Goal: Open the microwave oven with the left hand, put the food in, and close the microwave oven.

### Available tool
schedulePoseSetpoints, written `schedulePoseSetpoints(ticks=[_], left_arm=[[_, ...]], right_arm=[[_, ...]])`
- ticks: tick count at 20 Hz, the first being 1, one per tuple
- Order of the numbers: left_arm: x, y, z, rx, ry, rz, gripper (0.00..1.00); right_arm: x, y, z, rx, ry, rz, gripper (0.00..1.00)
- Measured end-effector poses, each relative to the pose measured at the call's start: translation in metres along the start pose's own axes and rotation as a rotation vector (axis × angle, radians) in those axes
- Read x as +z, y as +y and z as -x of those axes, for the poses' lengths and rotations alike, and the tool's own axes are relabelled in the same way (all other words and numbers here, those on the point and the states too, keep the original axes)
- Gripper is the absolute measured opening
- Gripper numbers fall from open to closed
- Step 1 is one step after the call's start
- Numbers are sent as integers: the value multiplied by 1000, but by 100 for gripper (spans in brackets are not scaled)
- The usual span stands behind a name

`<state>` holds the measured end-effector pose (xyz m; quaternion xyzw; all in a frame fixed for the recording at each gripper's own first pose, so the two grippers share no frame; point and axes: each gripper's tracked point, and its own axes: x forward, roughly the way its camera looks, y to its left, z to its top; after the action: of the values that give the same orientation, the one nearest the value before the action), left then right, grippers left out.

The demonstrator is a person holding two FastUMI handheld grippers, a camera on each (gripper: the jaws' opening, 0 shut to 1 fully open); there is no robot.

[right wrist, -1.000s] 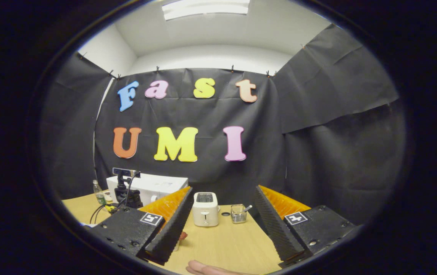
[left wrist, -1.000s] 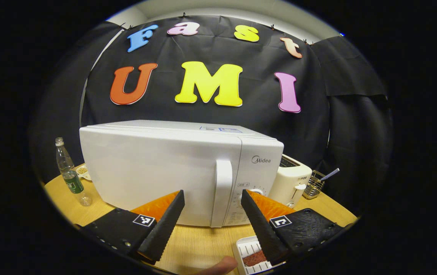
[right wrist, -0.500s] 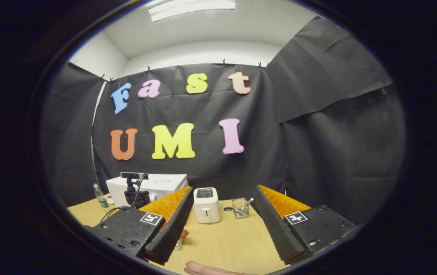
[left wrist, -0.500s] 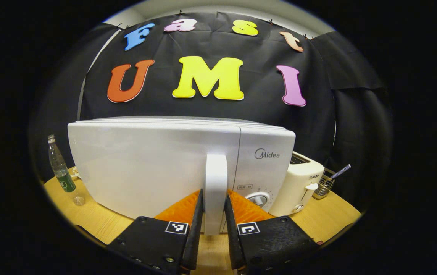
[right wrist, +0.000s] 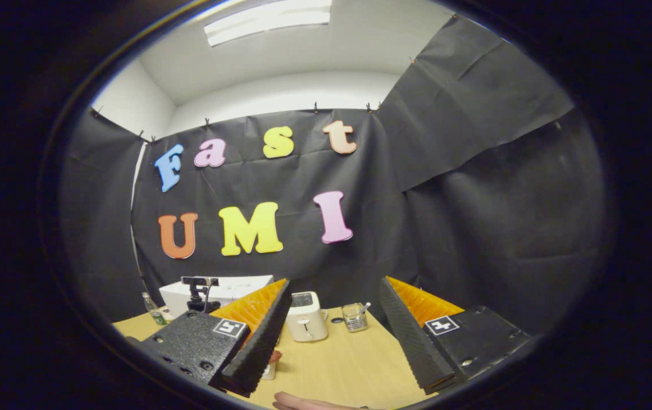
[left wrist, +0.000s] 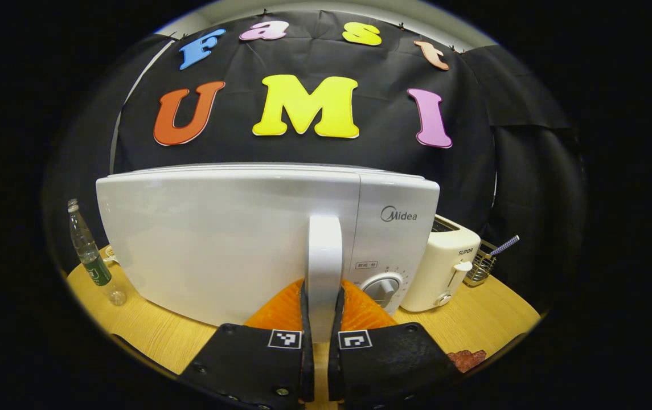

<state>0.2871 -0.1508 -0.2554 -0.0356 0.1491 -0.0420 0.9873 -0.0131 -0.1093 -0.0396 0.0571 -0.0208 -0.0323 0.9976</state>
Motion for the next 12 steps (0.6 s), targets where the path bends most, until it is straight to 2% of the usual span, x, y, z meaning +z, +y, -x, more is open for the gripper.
schedulePoseSetpoints(ticks=[4, 12], left_arm=[[-5, 2, 26, -37, -23, -23, 9], [-21, 27, 102, -113, -27, -32, 9]], right_arm=[[1, 0, 6, -1, 1, 9, 99], [-5, 31, 19, 49, 39, 13, 99]])
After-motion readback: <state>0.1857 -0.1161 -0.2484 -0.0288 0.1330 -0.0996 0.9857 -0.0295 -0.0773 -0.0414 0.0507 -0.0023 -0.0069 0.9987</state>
